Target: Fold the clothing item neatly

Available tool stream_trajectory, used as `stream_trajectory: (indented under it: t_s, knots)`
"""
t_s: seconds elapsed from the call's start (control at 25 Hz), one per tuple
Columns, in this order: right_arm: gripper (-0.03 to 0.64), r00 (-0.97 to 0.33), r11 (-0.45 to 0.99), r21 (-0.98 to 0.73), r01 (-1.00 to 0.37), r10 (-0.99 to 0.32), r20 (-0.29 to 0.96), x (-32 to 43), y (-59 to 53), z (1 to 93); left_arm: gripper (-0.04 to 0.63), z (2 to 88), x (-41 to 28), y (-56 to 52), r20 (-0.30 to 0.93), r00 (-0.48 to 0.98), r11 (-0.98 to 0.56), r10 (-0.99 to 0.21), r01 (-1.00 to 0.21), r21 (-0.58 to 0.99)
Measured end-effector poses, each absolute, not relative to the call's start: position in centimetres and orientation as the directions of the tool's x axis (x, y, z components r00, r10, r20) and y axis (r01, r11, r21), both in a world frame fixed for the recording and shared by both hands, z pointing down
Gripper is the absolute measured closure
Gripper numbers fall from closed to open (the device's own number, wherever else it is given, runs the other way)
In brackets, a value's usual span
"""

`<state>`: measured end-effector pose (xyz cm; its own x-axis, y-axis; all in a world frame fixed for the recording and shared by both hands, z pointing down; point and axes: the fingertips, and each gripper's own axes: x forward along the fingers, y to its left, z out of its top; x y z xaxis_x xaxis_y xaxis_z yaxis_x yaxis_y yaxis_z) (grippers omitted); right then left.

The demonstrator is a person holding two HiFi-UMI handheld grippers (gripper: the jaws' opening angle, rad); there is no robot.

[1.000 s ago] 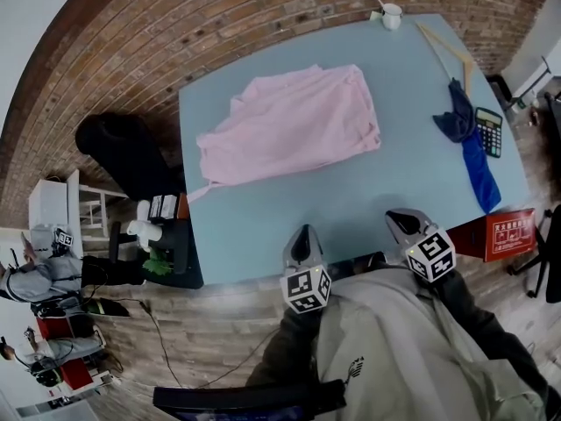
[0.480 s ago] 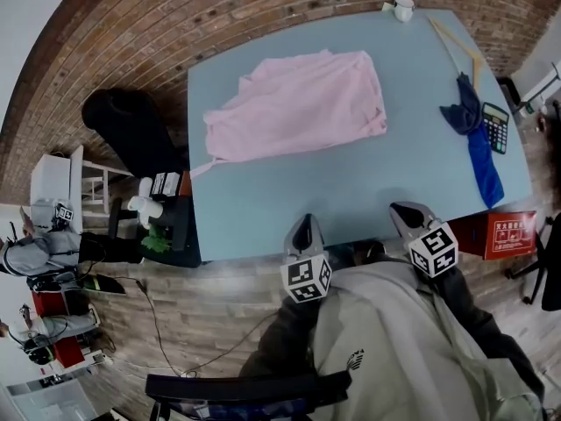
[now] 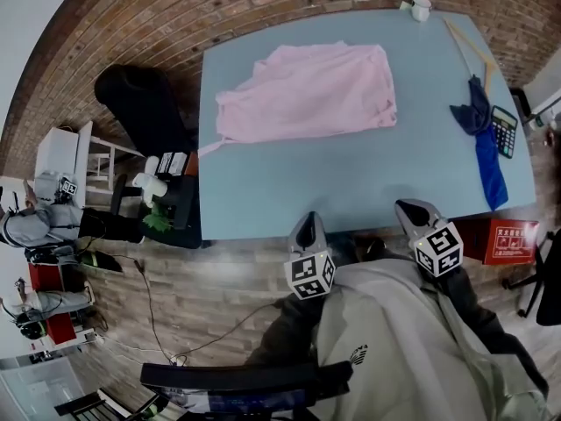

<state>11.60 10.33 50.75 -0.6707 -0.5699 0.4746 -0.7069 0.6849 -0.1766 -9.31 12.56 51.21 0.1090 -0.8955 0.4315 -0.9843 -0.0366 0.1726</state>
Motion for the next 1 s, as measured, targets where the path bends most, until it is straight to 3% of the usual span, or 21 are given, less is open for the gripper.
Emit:
stream_trajectory:
  t_s: [1.0]
  knots:
    - [0.615,-0.683,0.697,-0.179,-0.694,-0.558,0.471,11.4,10.7,51.3,0.588,51.3,-10.6,13.4,0.428,0.055,0.021,-0.902,-0.985,0.172]
